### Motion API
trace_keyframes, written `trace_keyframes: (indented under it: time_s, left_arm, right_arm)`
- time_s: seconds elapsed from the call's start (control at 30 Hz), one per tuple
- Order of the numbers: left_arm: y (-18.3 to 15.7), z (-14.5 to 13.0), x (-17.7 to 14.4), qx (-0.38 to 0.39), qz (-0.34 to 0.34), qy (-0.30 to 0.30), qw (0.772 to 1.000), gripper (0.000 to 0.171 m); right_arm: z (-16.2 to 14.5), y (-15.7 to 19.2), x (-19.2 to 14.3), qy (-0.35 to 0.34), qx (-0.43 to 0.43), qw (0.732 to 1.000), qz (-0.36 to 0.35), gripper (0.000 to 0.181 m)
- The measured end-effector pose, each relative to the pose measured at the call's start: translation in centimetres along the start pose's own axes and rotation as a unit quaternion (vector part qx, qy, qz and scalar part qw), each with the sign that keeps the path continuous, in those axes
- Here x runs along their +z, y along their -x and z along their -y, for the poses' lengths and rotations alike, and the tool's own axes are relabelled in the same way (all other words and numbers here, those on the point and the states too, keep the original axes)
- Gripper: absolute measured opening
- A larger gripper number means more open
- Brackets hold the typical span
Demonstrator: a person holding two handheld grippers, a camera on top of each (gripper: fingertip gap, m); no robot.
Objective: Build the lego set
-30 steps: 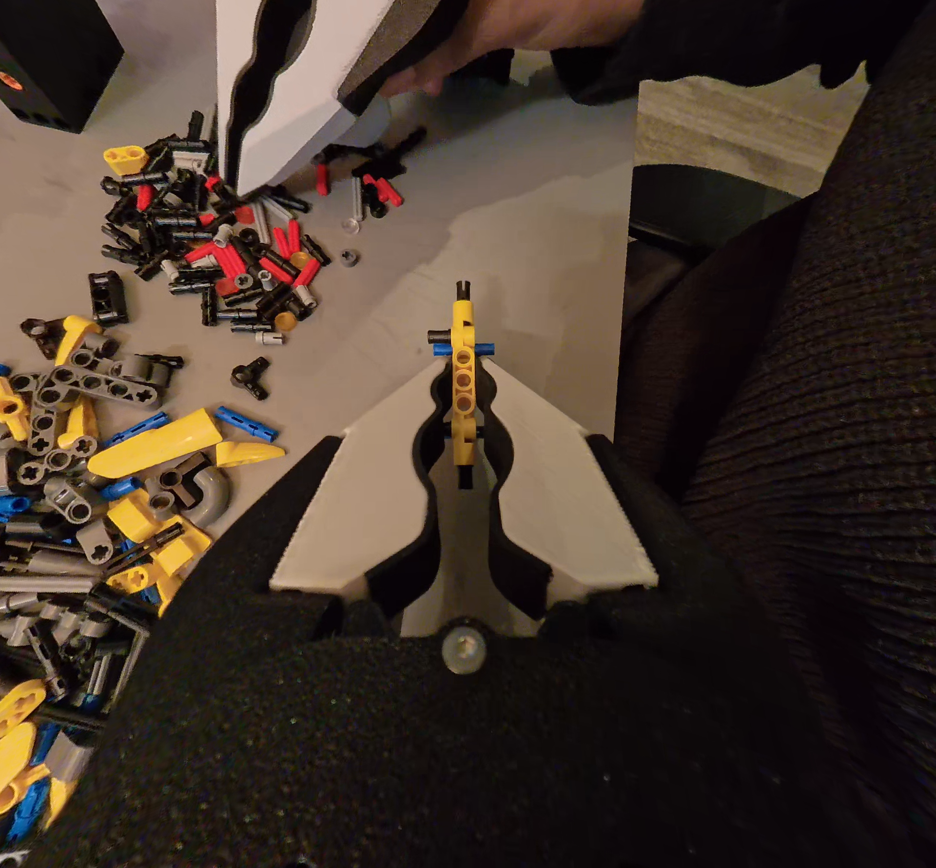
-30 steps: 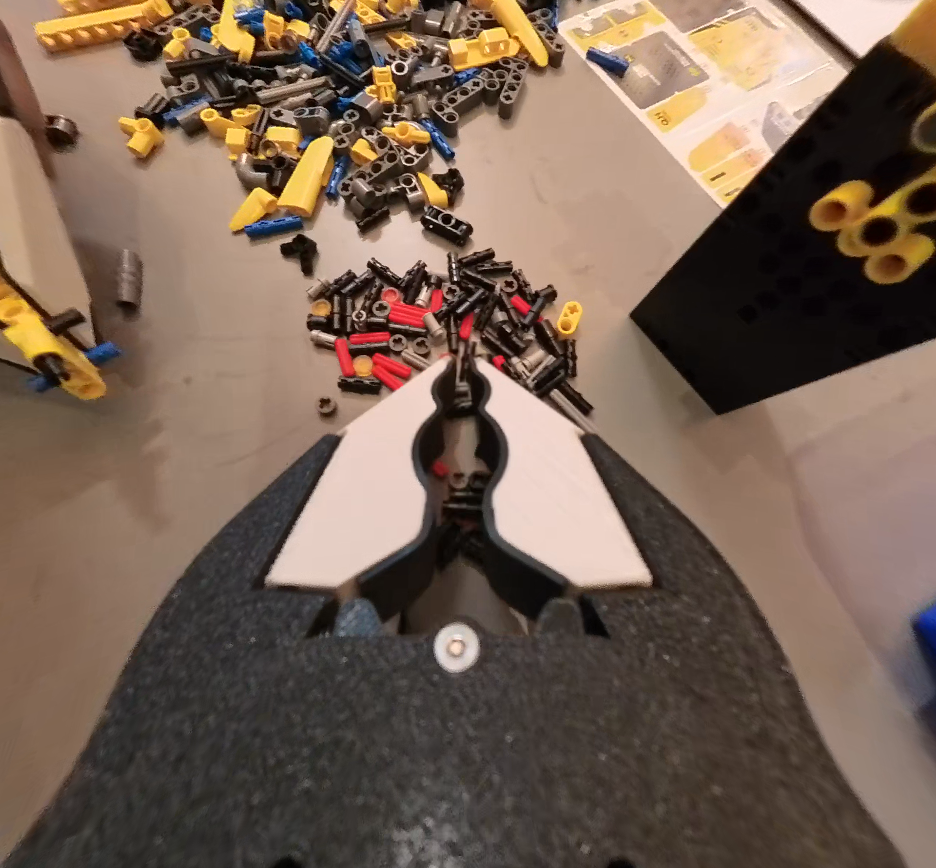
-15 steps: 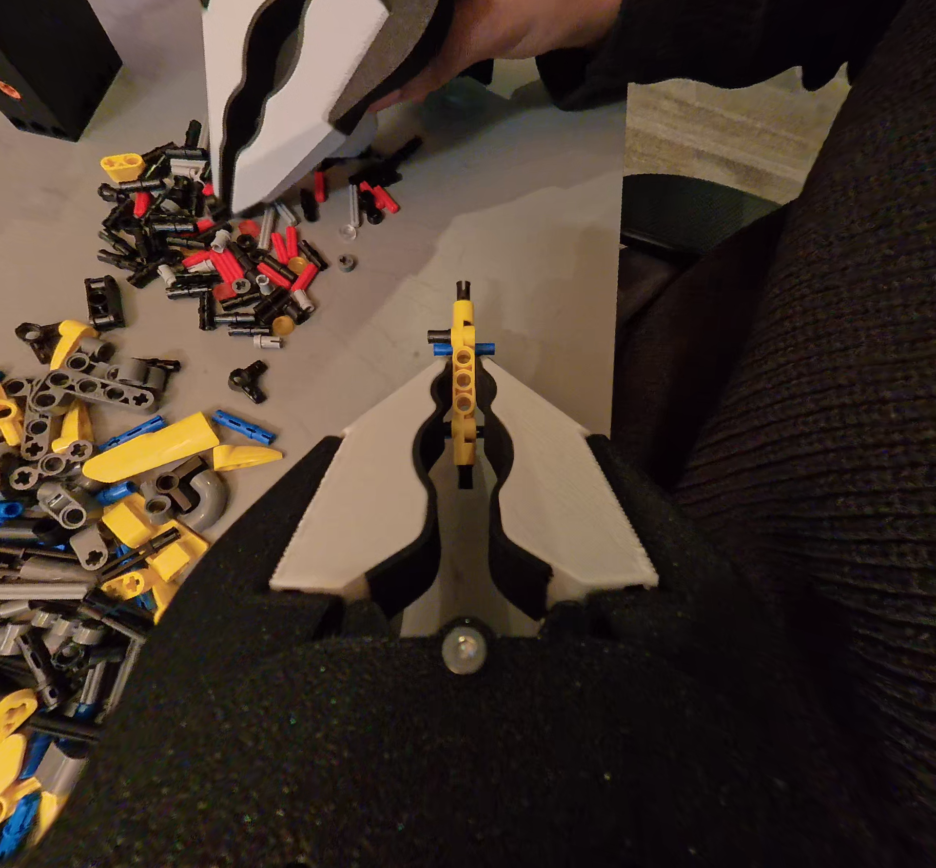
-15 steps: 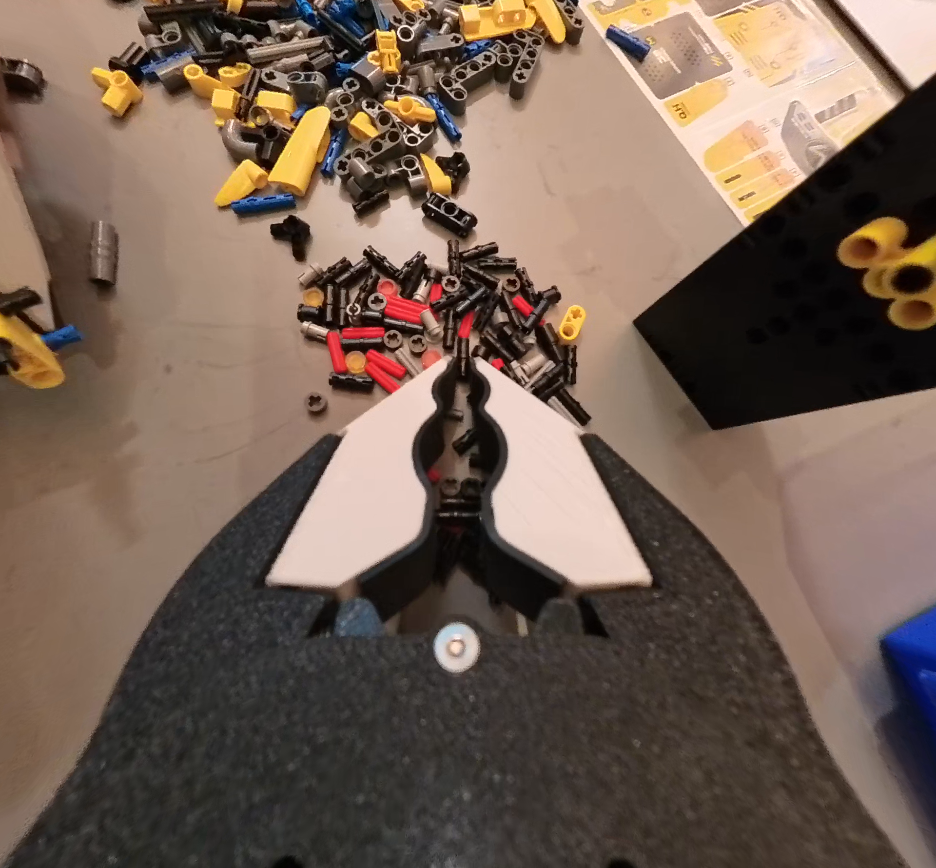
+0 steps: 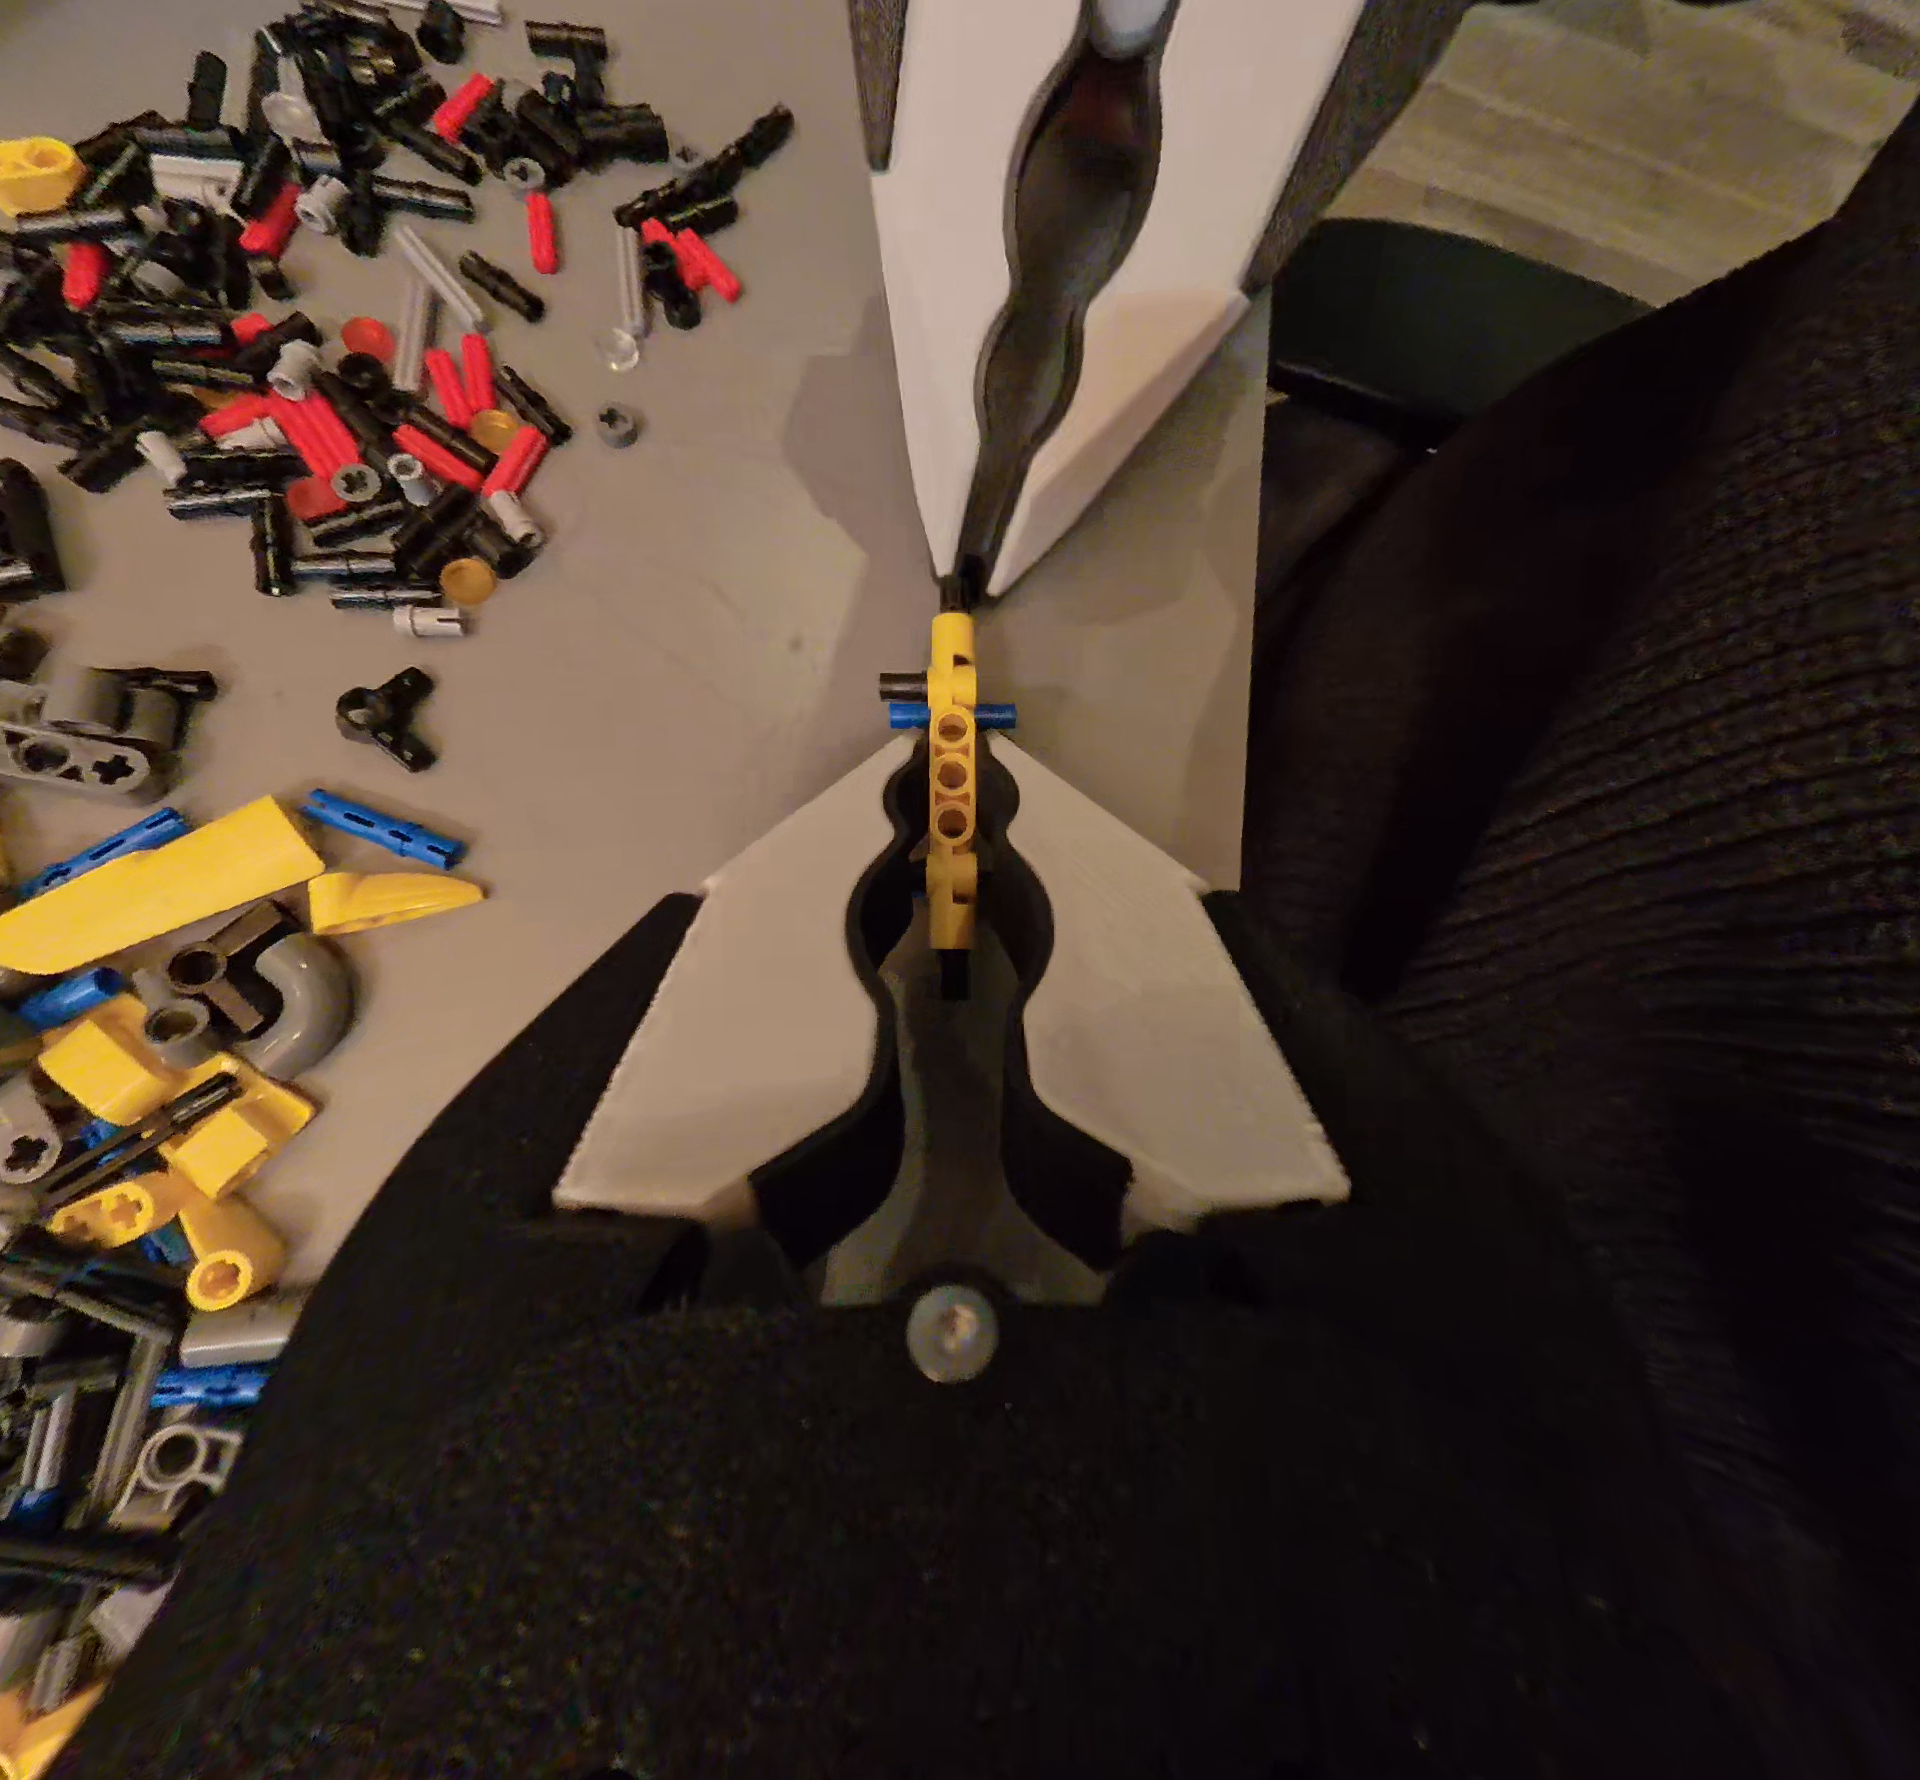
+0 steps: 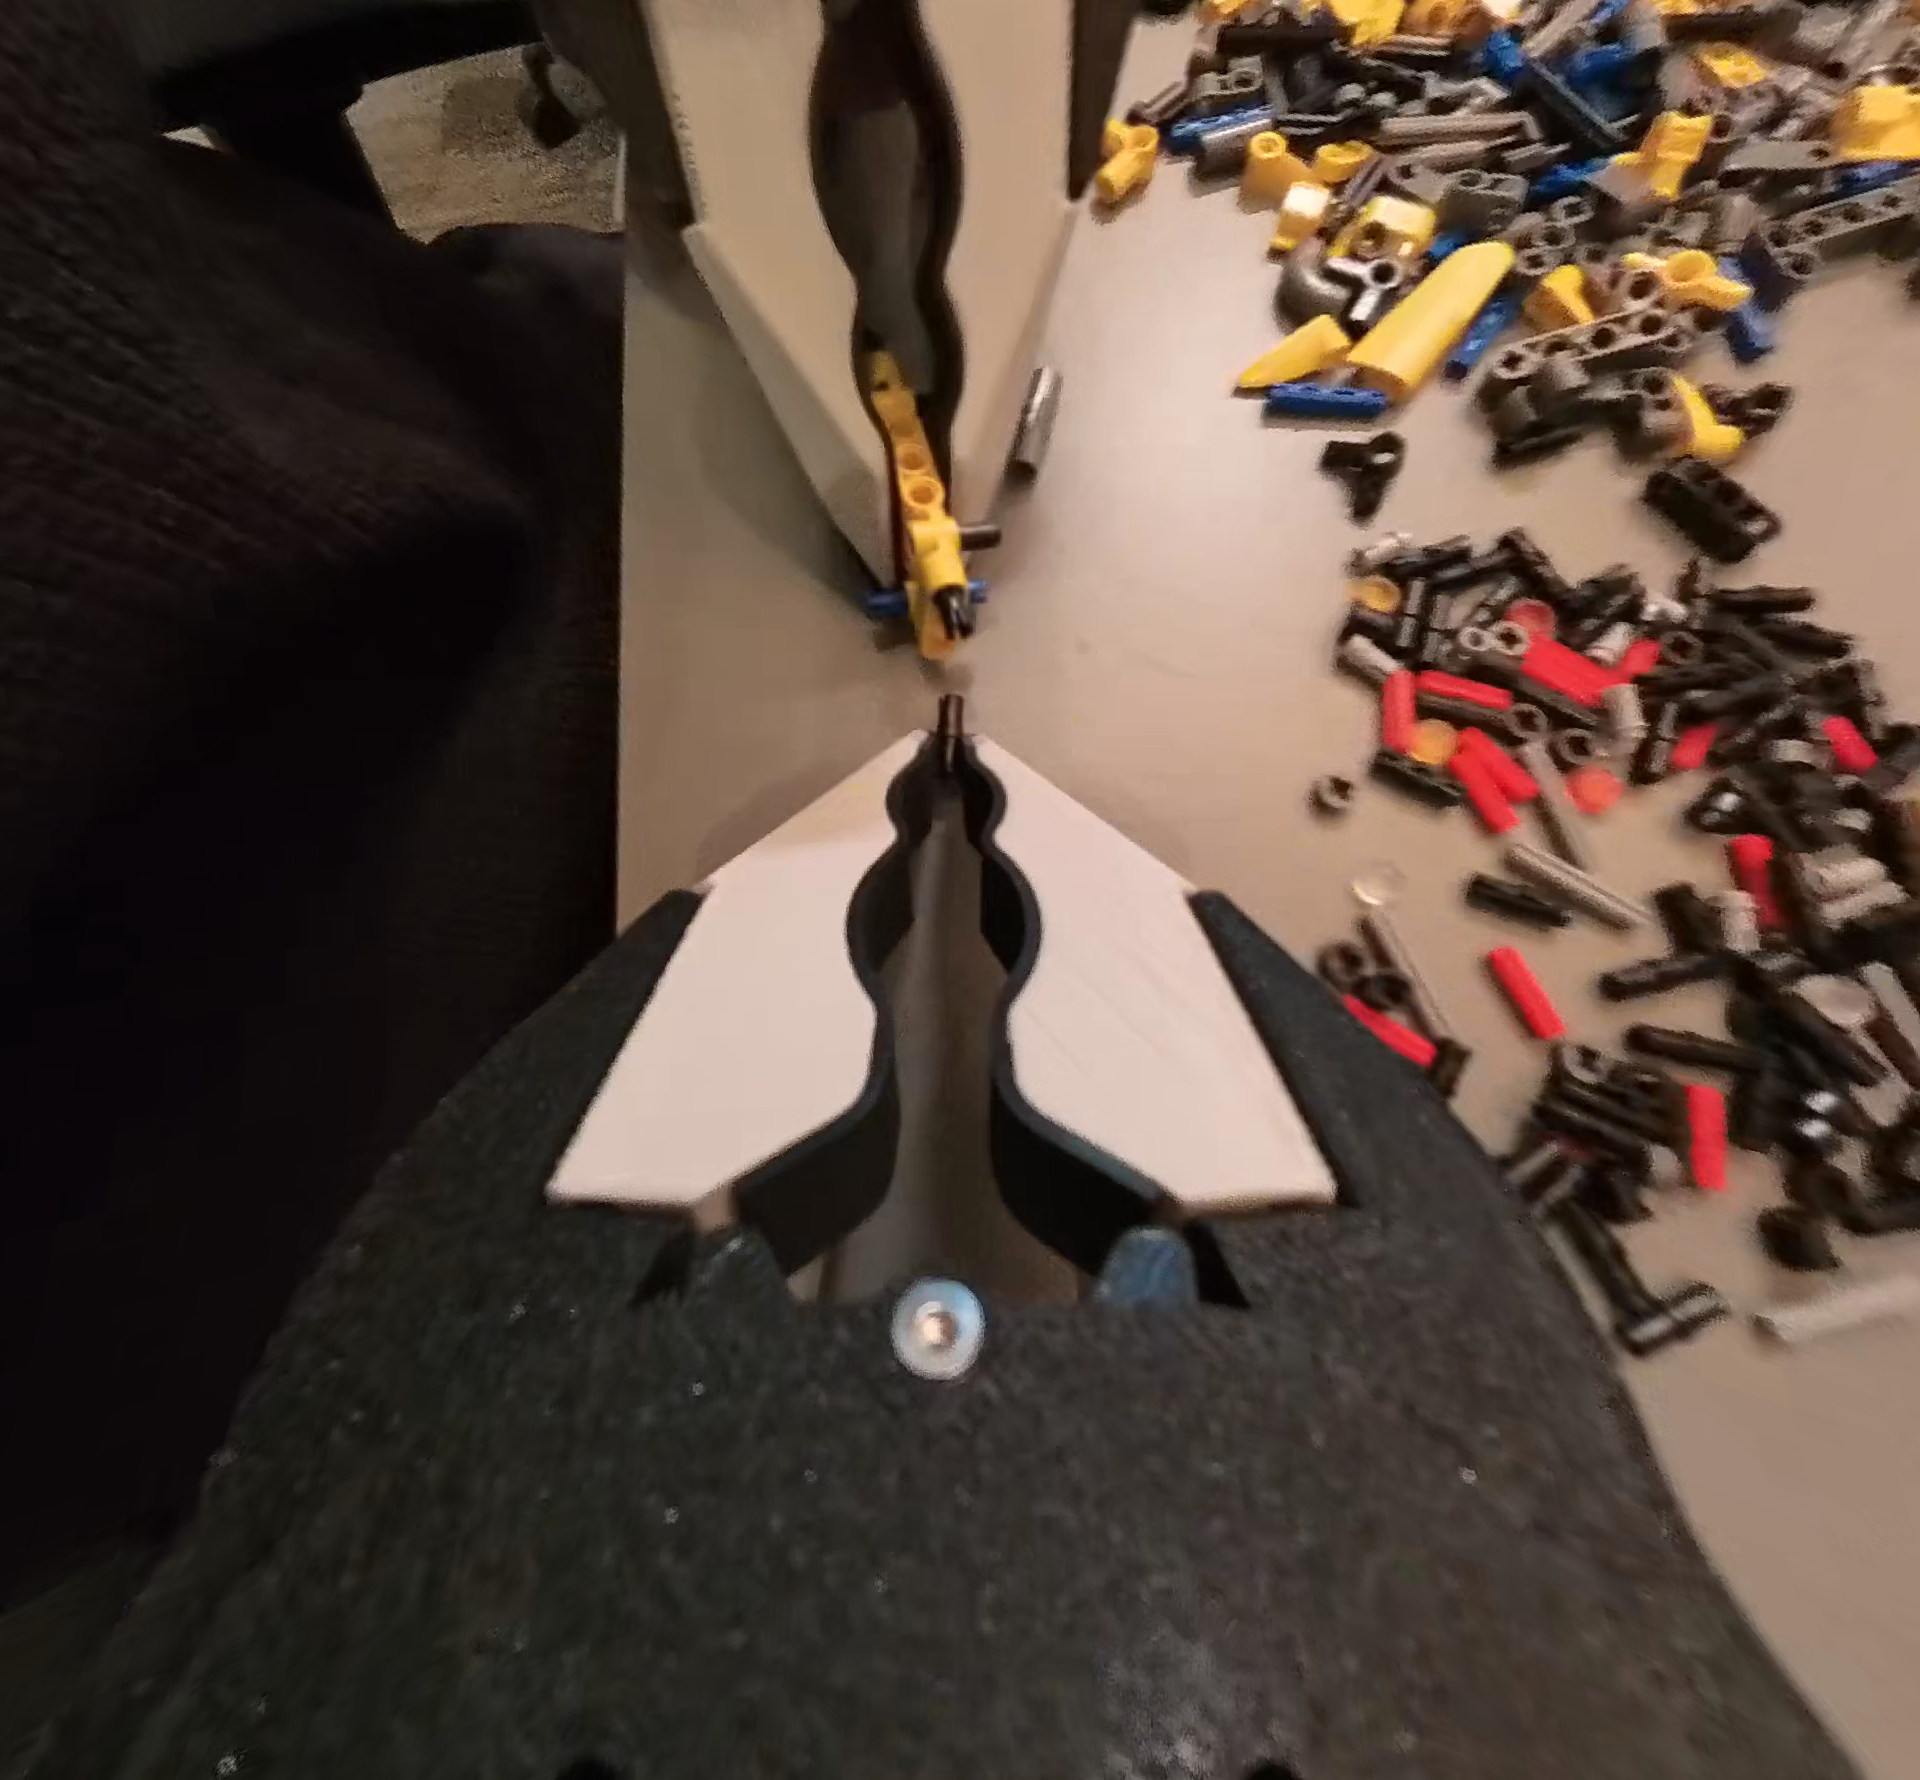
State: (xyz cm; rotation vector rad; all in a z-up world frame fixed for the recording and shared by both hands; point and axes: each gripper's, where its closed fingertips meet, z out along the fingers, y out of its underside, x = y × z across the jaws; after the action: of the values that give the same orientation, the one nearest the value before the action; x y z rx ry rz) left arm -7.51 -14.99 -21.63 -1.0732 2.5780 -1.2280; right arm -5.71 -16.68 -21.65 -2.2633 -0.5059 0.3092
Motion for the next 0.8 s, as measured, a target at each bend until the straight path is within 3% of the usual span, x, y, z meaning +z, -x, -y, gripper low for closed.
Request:
trace_keyframes:
  time_s: [0.8]
  left_arm:
    - [-0.07, -0.08, 0.14, 0.013, -0.008, 0.007, 1.000, 0.007]
  right_arm:
    - [0.32, 0.01, 0.55, -0.005, -0.058, 0.998, 0.015, 0.004]
